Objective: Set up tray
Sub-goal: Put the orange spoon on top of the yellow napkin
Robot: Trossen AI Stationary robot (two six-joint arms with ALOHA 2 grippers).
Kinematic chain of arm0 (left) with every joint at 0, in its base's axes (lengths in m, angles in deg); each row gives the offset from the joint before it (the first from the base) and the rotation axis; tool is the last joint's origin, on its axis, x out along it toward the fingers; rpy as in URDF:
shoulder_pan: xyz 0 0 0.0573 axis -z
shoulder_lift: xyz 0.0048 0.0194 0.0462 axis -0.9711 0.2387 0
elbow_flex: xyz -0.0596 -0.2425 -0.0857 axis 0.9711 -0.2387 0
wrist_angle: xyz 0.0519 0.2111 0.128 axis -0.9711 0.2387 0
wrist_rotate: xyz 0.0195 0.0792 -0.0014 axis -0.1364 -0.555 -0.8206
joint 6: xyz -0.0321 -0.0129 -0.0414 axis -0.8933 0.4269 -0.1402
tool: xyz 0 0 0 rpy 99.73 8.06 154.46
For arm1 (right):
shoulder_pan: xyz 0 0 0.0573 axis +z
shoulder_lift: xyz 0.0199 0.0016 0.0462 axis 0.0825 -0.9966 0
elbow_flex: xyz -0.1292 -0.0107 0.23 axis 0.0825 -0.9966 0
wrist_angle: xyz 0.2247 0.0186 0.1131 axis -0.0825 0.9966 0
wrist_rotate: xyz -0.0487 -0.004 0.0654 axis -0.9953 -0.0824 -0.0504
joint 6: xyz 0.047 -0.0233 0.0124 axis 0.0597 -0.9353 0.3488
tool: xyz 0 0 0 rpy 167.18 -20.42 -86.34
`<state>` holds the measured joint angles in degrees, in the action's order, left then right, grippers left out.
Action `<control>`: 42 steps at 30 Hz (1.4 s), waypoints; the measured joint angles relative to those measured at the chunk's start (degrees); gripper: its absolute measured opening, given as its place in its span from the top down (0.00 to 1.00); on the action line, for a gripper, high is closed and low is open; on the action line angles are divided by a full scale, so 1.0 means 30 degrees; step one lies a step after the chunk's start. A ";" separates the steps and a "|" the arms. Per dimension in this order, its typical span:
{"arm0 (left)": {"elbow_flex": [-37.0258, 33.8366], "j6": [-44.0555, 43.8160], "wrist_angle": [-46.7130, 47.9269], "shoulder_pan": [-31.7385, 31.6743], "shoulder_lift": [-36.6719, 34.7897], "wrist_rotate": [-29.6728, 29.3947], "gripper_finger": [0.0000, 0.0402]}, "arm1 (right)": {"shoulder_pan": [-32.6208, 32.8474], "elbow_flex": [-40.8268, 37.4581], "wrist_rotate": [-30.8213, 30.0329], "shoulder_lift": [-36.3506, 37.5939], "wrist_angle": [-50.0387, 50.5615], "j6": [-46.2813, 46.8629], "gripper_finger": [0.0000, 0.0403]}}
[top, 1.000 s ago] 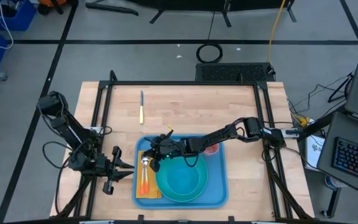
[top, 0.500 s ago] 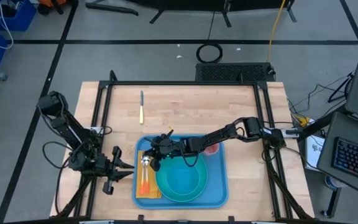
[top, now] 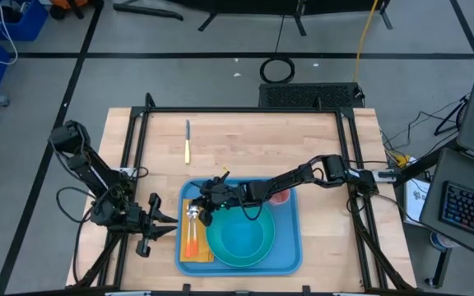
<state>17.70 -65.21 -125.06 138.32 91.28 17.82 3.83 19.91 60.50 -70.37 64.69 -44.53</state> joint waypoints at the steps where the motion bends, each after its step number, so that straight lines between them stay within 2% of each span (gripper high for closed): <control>1: 0.0000 0.0000 0.0007 0.0000 0.0000 0.0000 0.79 | 0.0000 0.0000 0.0000 0.0000 0.0000 0.0000 0.98; 11: 0.0000 0.0007 0.0000 0.0000 0.0000 0.0000 0.79 | 0.0000 0.0000 0.0015 0.0000 0.0324 0.0266 0.97; 24: 0.0000 -0.0087 0.0000 0.0000 0.0000 0.0000 0.79 | -0.0019 -0.0036 0.0029 -0.0036 0.0614 0.0714 0.79; 42: 0.0000 -0.0138 -0.0003 0.0004 0.0000 0.0000 0.79 | -0.0109 -0.0036 0.0036 -0.0029 0.0663 0.0998 0.70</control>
<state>17.70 -65.63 -125.07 138.33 91.28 17.82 3.50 19.80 60.61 -70.46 66.68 -41.54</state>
